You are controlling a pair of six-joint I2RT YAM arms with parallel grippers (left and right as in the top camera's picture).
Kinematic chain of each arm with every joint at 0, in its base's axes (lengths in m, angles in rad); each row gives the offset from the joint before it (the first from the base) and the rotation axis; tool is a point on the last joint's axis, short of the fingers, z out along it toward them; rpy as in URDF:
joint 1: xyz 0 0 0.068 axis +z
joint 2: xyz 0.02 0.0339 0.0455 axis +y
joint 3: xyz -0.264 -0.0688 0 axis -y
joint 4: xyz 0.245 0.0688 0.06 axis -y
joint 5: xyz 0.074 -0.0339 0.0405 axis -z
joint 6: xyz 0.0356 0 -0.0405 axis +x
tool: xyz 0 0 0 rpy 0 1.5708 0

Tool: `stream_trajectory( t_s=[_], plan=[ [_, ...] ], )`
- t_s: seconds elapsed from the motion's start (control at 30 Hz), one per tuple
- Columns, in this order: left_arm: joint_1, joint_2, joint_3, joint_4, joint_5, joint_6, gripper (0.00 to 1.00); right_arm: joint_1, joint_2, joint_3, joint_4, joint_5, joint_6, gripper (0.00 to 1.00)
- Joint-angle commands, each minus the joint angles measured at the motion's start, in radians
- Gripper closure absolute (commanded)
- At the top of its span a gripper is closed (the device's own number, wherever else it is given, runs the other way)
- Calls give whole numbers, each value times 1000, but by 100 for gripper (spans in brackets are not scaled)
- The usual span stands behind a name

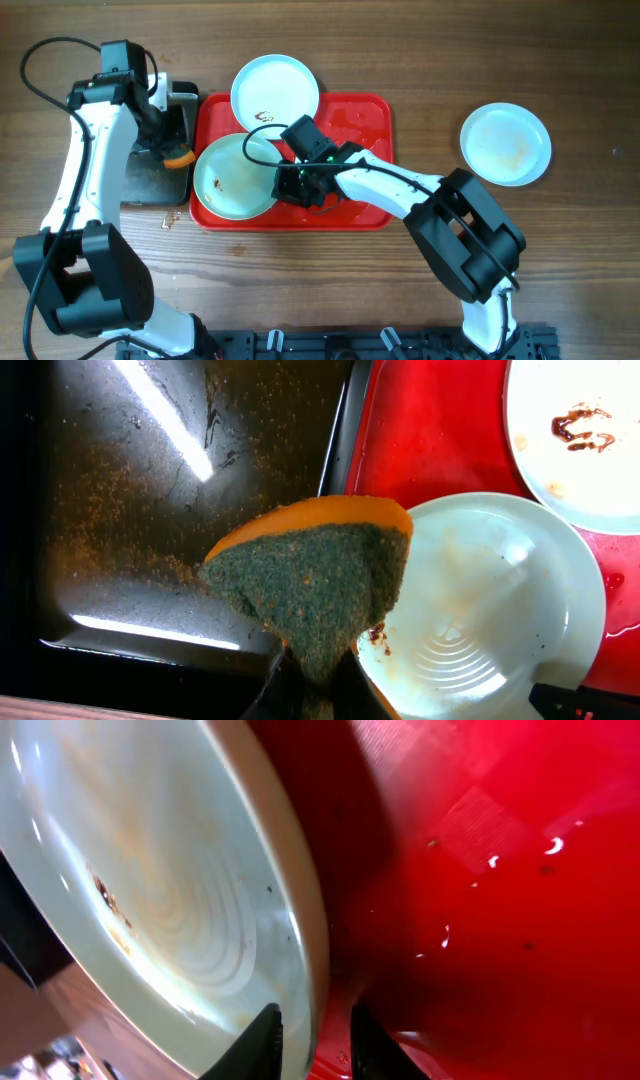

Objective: Clean dirty plates on tray and stack at the side
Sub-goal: 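Grasp the lower-left plate's rim with the right gripper and tilt it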

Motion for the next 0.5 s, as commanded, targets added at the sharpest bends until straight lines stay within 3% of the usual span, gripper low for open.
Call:
stream_trajectory(
  t_s=[0.0, 0.07, 0.1, 0.47],
  plan=[
    [-3, -24, 11, 4, 27, -15, 96, 3, 26, -8, 10, 86, 82, 78],
    [-3, -24, 10, 4, 27, -16, 96, 2, 26, -8, 21, 95, 93, 85],
    [-3, -24, 10, 3, 27, -16, 96, 2, 26, -8, 21, 98, 99, 95],
    [-60, -24, 10, -8, 176, 27, 96, 0, 26, -7, -91, 160, 39, 95]
  ],
)
